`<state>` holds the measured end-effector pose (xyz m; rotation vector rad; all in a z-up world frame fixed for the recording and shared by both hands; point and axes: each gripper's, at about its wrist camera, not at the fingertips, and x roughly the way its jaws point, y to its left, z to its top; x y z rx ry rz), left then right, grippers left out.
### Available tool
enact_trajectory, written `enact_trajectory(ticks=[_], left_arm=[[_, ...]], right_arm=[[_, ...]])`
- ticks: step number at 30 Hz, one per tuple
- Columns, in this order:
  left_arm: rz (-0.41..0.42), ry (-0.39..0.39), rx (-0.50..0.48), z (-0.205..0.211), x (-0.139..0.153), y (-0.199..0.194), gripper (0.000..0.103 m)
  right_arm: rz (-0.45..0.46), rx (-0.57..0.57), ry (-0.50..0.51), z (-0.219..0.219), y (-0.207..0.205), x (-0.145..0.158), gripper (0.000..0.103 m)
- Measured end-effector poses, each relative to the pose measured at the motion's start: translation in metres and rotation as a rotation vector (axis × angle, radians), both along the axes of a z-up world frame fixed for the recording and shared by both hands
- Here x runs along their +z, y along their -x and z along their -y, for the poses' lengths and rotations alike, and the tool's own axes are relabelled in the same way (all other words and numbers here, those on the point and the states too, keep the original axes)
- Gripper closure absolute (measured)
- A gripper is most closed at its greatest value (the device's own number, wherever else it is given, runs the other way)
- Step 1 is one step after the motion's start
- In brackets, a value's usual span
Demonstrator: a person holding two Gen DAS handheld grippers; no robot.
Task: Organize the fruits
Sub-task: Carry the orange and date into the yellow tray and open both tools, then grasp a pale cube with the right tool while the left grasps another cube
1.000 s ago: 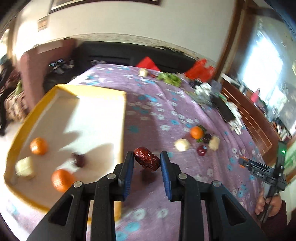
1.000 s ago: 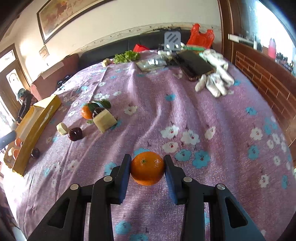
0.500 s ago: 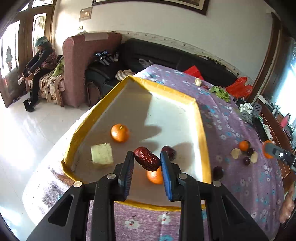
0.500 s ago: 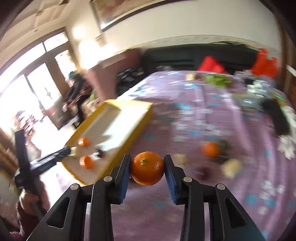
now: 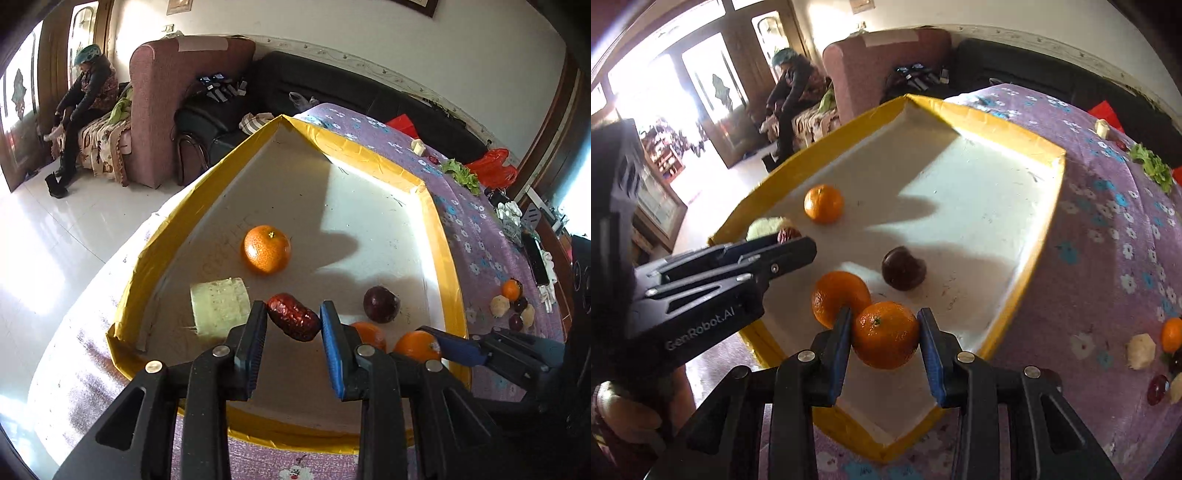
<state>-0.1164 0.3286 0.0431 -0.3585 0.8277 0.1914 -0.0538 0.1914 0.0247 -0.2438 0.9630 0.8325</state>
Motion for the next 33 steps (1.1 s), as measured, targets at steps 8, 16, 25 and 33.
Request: enact_trajectory(ticks=[8,16,25,33], left_arm=[[0.076,0.075,0.043,0.0,0.025,0.022,0.028],[0.191,-0.035,0.083,0.028,0.054,0.051,0.005],[0.22,-0.058,-0.001,0.065,0.078,0.062,0.0],[0.12,0.056,-0.026,0.076,0.055,0.051,0.0]], right_arm=[[0.131,0.029,-0.002,0.011,0.024,0.015,0.06],[0.234,-0.057,-0.092,0.063,0.041,0.047,0.044],[0.178,-0.21,-0.13,0.131,0.024,0.05,0.042],[0.185,-0.302,-0.131,0.178,0.017,0.042,0.037]])
